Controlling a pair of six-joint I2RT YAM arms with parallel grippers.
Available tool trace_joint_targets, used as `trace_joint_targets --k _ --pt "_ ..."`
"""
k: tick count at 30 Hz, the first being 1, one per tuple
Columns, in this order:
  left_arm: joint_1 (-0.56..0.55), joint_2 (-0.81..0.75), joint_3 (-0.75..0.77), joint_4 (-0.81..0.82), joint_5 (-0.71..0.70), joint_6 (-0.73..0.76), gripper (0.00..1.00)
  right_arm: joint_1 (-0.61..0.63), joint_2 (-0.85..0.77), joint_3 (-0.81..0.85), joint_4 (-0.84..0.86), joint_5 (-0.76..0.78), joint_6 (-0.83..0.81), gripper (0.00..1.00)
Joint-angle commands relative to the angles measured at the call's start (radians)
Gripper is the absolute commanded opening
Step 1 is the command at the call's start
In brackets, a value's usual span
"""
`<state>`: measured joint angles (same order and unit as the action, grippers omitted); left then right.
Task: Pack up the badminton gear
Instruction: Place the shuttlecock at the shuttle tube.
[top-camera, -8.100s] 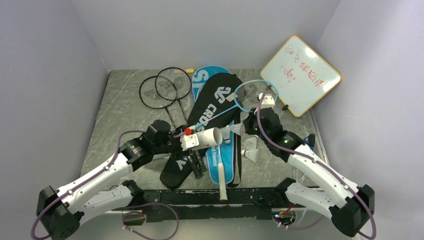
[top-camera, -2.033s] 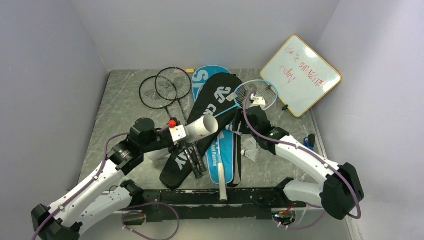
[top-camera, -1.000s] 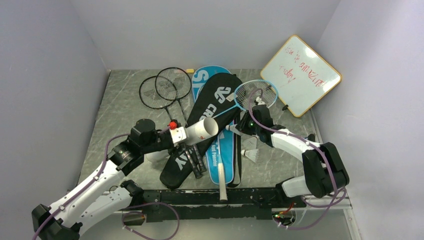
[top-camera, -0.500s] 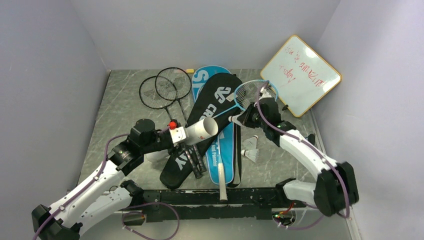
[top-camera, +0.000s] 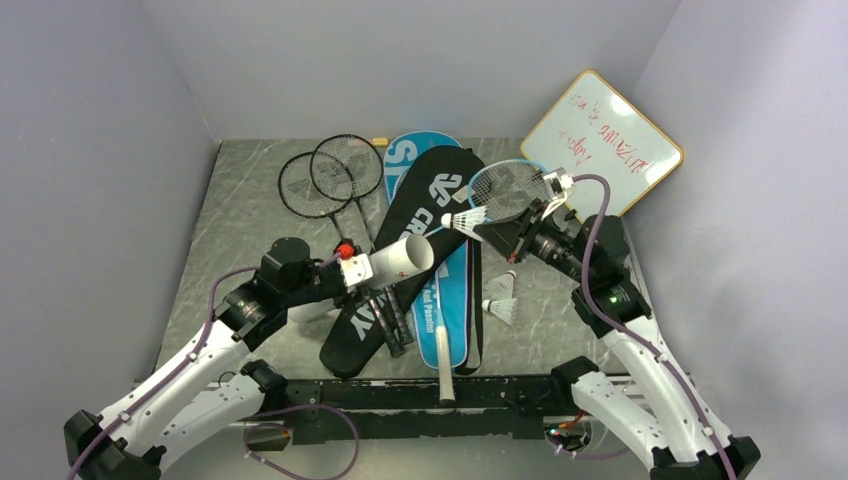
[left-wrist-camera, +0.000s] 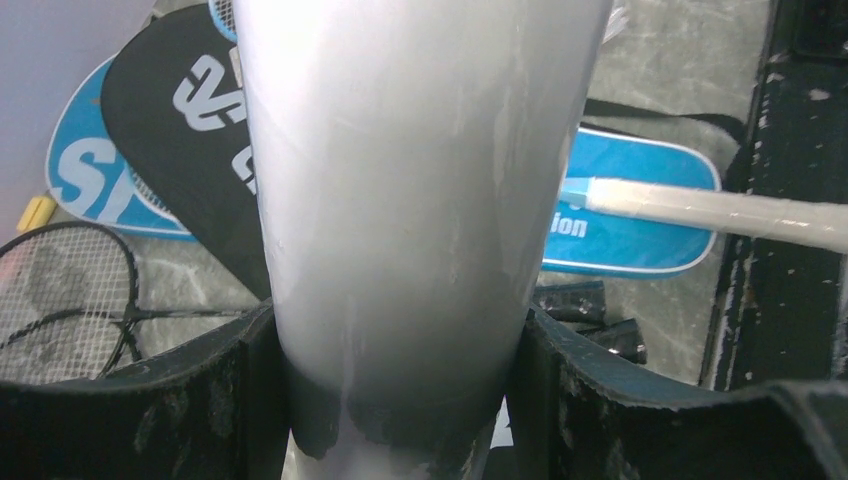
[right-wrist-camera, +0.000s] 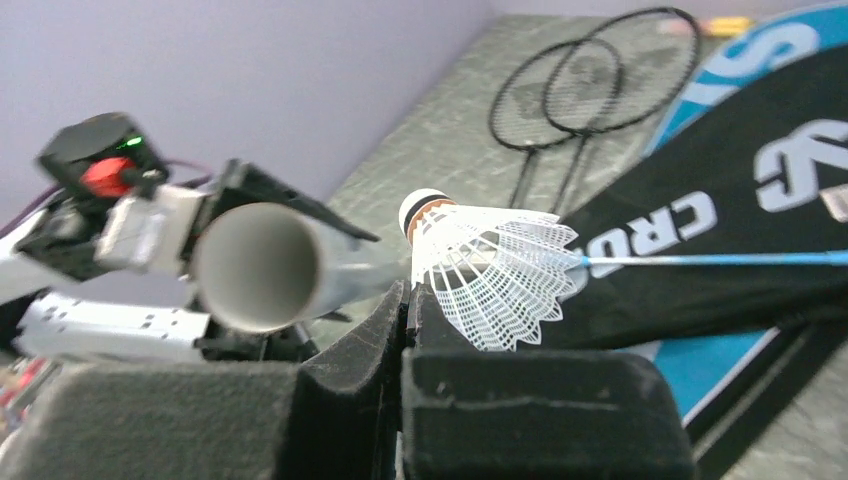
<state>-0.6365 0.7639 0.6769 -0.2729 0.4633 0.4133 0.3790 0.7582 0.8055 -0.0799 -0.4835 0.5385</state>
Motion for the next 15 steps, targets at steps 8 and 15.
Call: trace_joint_targets --k 8,15 --pt "0.006 0.024 0.007 -0.029 -0.116 0.055 0.17 -0.002 -0.011 0.037 0.131 -0.307 0.013 0.0" --pt "0.008 0.024 0.003 -0.023 -0.096 0.053 0.17 0.042 0.044 0.045 0.116 -0.327 0.009 0.0"
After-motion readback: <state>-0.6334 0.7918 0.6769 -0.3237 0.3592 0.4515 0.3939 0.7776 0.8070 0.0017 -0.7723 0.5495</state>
